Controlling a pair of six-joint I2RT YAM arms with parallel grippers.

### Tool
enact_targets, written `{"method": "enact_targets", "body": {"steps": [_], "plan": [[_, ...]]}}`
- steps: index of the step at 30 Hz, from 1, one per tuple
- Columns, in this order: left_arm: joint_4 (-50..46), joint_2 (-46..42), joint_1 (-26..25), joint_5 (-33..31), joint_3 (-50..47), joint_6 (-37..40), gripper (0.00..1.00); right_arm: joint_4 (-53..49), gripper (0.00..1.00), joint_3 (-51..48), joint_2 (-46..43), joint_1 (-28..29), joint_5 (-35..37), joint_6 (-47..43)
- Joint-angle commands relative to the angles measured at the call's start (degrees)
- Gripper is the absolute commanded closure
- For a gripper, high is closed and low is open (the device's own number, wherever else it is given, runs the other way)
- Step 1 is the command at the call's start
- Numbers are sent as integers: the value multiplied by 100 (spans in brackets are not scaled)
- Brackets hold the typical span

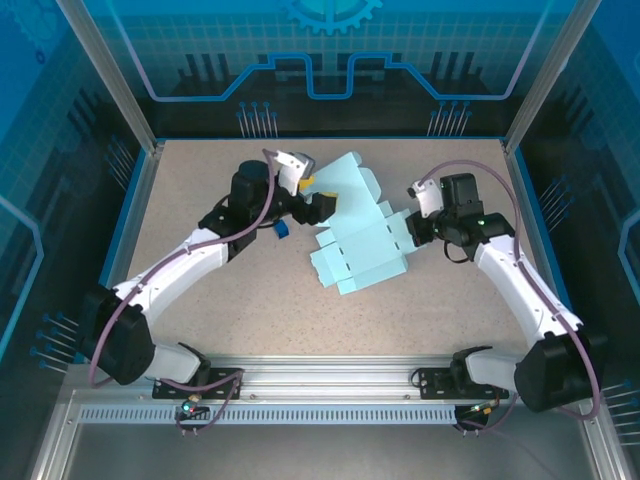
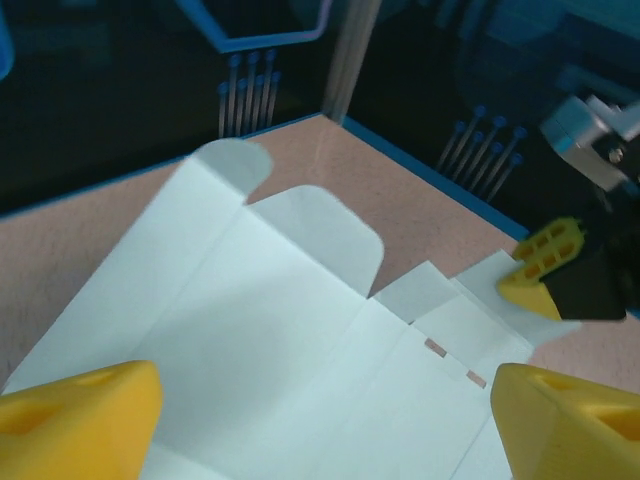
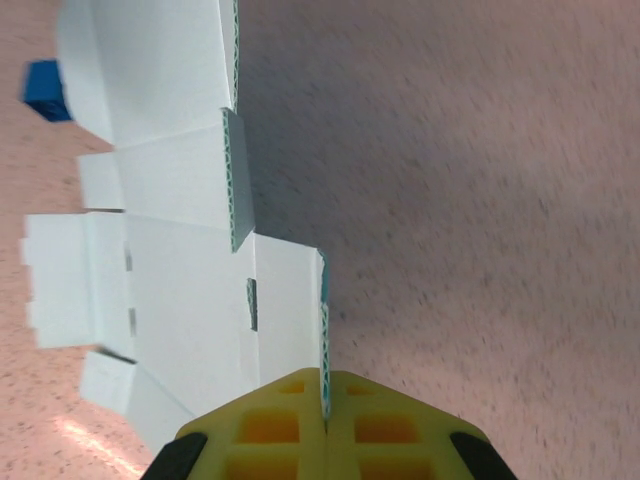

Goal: Fold the paper box

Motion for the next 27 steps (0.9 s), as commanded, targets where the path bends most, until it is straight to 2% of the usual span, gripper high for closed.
{"method": "enact_targets", "body": {"steps": [1, 6, 11, 16, 20, 27], "plan": [[-902, -54, -115, 902, 734, 1860, 15, -8, 100, 245, -63, 160, -670, -749], [-2525, -32, -403, 918, 1566, 3955, 14, -91, 100, 493, 17, 545, -743, -1391], [-3685, 274, -414, 939, 2298, 5237, 13, -422, 100, 873, 173, 743, -851, -1851], [-4998, 829, -410, 796, 3311, 6048, 9, -604, 100, 1068, 178, 811, -1123, -2091], [-6031, 1410, -412, 500, 4171, 6582, 10, -835, 100, 1269, 241, 905, -1020, -2222], [-7350, 2096, -413, 139, 5278, 6869, 31, -906, 100, 1375, 280, 934, -885, -2287]]}}
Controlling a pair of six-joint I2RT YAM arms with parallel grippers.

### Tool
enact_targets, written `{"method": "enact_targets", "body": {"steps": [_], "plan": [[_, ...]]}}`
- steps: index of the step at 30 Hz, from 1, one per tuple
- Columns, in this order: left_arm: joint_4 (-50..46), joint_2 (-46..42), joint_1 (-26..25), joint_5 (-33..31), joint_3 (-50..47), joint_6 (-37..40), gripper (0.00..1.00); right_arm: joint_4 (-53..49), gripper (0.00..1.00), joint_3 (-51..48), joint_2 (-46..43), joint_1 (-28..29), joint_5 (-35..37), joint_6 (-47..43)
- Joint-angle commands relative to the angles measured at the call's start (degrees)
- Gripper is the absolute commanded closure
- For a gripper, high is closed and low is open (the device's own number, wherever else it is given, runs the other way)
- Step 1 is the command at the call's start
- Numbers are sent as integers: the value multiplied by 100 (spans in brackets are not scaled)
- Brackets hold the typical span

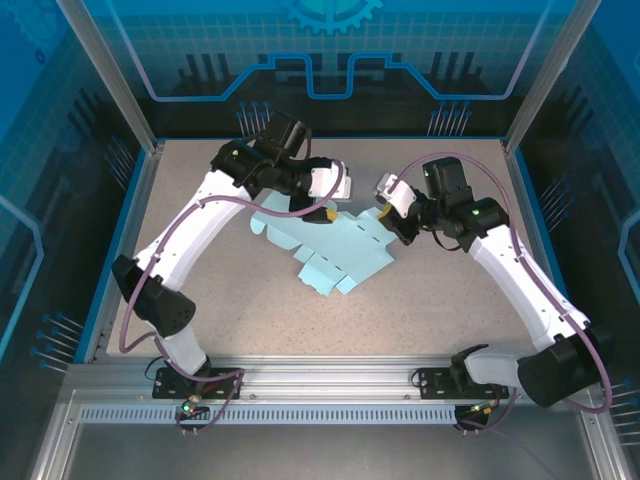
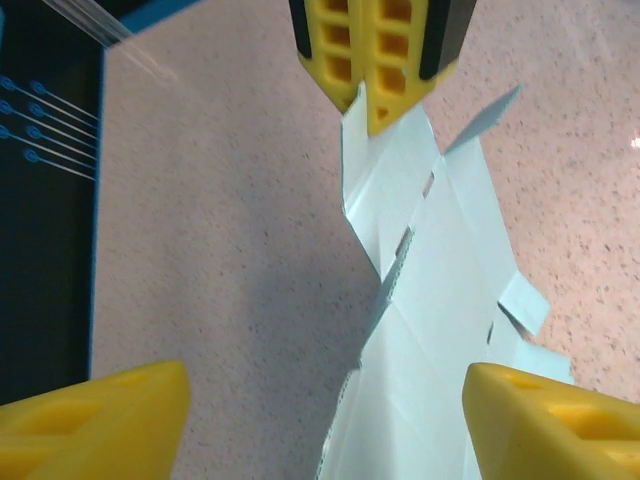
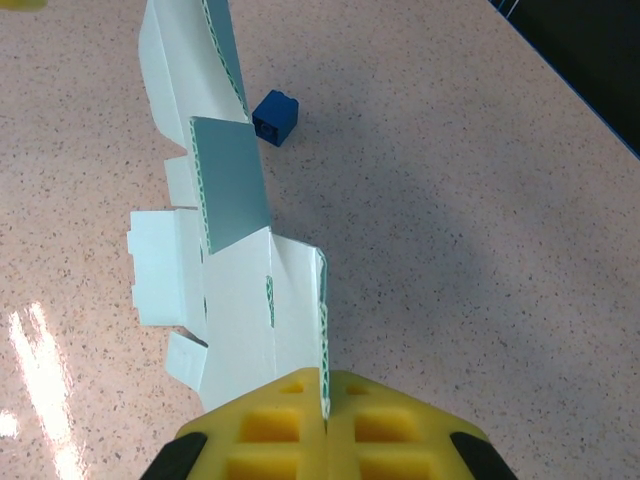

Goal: Fold the paper box

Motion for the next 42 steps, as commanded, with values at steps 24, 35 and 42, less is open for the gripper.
{"method": "enact_targets", "body": {"steps": [24, 35, 42], "plan": [[-1505, 908, -138, -922, 1254, 521, 76, 6, 100, 111, -160, 143, 55, -72], [-939, 318, -39, -1046, 750, -582, 100, 469, 49, 43, -593, 29, 532, 1341], [661, -957, 351, -376, -969, -1997, 100, 1180, 29, -809, -1460, -652, -186, 2147]]}}
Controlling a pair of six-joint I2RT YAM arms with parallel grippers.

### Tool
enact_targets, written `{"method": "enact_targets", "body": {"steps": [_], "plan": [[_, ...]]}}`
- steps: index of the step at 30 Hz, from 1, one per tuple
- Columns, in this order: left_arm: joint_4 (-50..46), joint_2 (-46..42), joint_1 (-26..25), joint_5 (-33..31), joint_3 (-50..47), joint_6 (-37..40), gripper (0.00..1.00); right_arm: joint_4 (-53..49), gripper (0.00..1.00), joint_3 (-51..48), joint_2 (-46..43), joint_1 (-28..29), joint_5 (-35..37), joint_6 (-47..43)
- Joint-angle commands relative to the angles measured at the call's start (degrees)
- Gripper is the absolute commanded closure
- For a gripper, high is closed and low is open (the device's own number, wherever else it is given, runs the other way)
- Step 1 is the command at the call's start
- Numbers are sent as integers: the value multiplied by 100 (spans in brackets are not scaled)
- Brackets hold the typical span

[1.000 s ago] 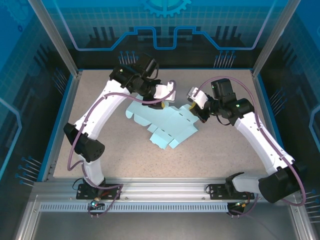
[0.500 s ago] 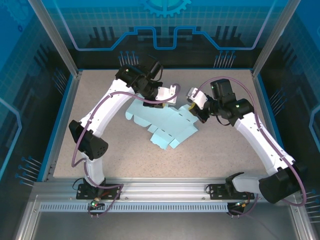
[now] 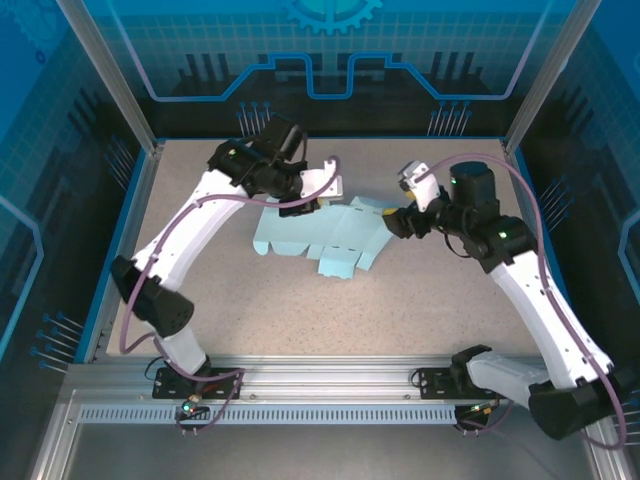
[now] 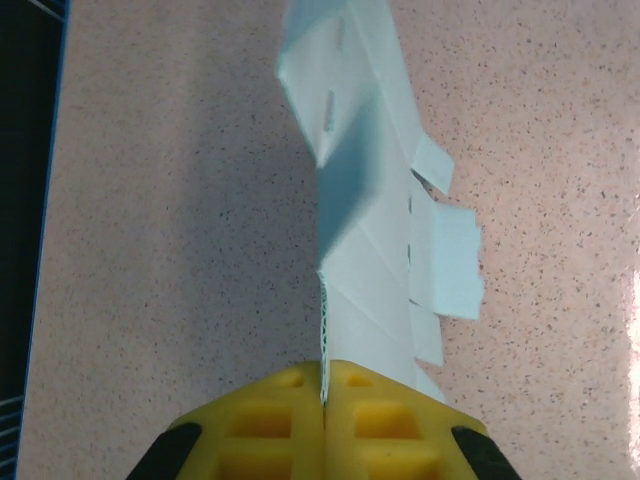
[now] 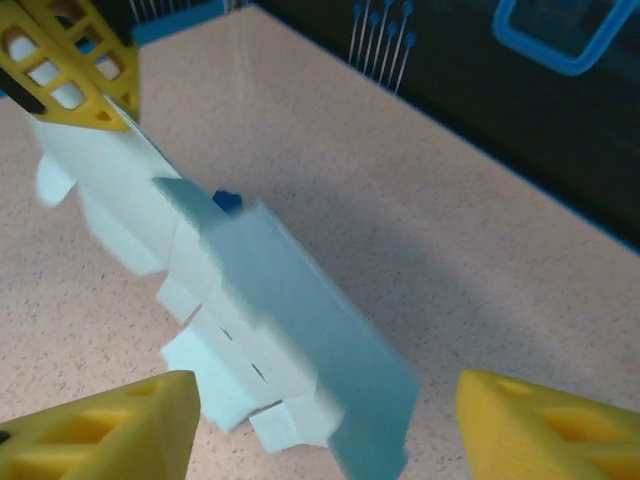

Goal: Fold the paper box

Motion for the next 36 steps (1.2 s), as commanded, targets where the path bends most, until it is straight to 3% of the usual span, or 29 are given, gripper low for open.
{"method": "enact_targets", "body": {"steps": [1, 5, 8, 12, 18, 21, 25, 28, 36], "plan": [[1121, -802, 256, 611, -750, -1154, 100, 722, 28, -684, -376, -525, -740, 726], [2092, -1436, 635, 1448, -1732, -2110, 100, 1887, 25, -1701, -626, -835, -1467, 904], [2415, -1692, 717, 1603, -2203, -2411, 100, 2923, 24, -2365, -449, -831, -1673, 927], [2635, -1882, 935, 1984, -2567, -2714, 100, 3704, 24, -2569, 72, -936, -1795, 971], [2830, -2057, 1020, 2061, -2857, -2789, 100, 4277, 25, -2587, 474, -1163, -2182, 960], [2857, -2036, 1043, 2067, -2876, -2806, 100, 4426, 30, -2461, 756, -1247, -2698, 949], [2908, -2011, 1108, 2183, -2904, -2857, 100, 4470, 49, -2263, 1157, -1265, -3039, 924], [2928, -2003, 1144, 2288, -2914, -2892, 100, 4650, 57, -2242, 1304, -1317, -3185, 971], [2950, -2002, 1178, 2283, -2958, -2906, 100, 4872, 61, -2216, 1315, -1440, -3502, 1107]]}}
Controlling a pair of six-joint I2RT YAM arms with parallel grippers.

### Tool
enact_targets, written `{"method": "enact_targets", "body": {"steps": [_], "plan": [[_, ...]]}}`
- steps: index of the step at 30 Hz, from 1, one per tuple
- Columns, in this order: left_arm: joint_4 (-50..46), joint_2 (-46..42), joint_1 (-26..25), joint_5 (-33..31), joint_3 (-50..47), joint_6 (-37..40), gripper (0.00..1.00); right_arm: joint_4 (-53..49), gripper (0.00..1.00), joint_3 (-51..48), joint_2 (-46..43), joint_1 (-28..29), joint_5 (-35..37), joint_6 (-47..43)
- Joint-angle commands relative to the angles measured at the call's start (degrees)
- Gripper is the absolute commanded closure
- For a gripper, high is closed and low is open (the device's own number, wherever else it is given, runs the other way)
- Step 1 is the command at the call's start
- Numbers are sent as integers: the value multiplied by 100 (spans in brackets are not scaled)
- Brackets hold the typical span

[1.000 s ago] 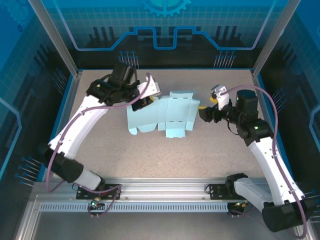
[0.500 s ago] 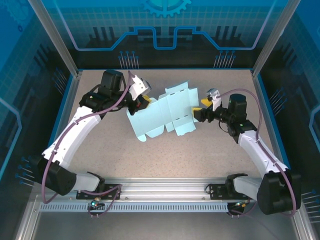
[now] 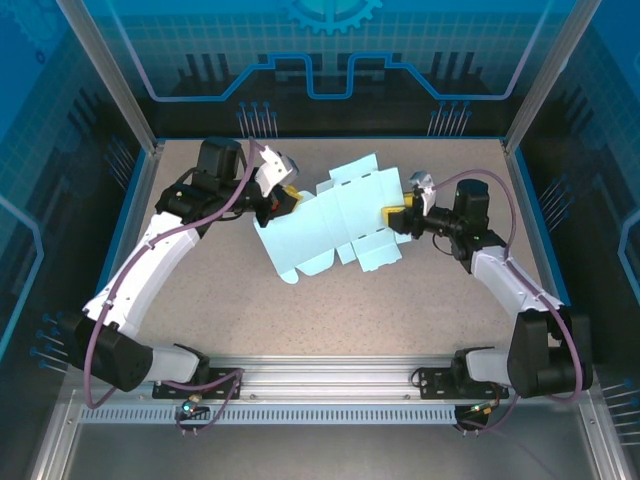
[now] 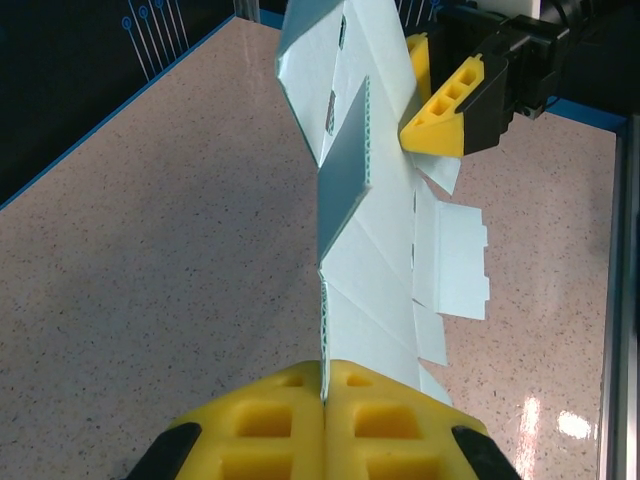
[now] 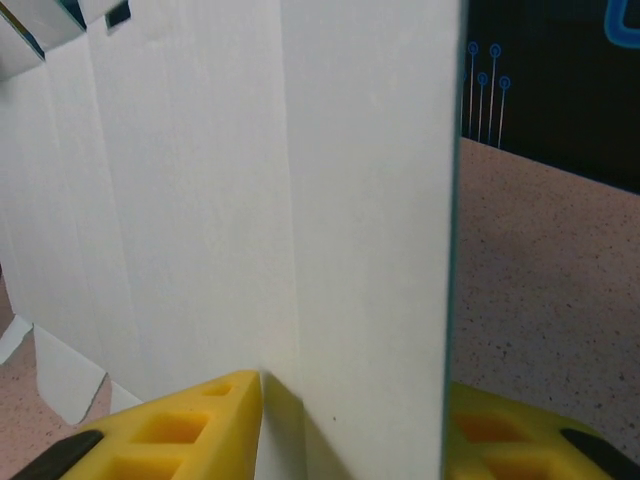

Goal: Fold the paper box

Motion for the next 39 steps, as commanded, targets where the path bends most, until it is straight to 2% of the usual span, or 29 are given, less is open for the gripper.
{"method": "enact_targets", "body": {"steps": [1, 6, 13, 16, 17, 18, 20, 21, 24, 28, 33, 39], "plan": [[201, -126, 57, 237, -111, -84, 100, 261, 63, 141, -34, -174, -380, 155], [215, -58, 81, 251, -93, -144, 100, 452, 71, 131, -96, -243, -510, 223], [270, -13, 92, 293, -175, -180, 100, 159, 98, 289, -148, -270, -560, 174], [335, 13, 90, 293, -267, -108, 100, -239, 100, 353, -276, -264, -547, 39], [392, 21, 89, 297, -293, -78, 94, -424, 100, 377, -324, -266, -531, -22], [468, 27, 87, 306, -353, -38, 81, -709, 100, 407, -369, -252, -532, -123], [618, 57, 84, 371, -410, 87, 68, -1135, 100, 431, -491, -187, -539, -336], [713, 94, 82, 381, -411, 101, 58, -1326, 100, 432, -549, -130, -540, -449], [732, 275, 81, 400, -239, 327, 41, -1881, 100, 513, -687, -21, -569, -698], [360, 637, 81, 491, 187, 792, 31, -2393, 100, 530, -916, 21, -597, -912], [273, 893, 19, 905, 446, 1106, 26, -2746, 100, 770, -1001, 54, -683, -1055], [262, 1064, -199, 878, 594, 1618, 20, -2954, 100, 850, -969, 154, -773, -1171]]}}
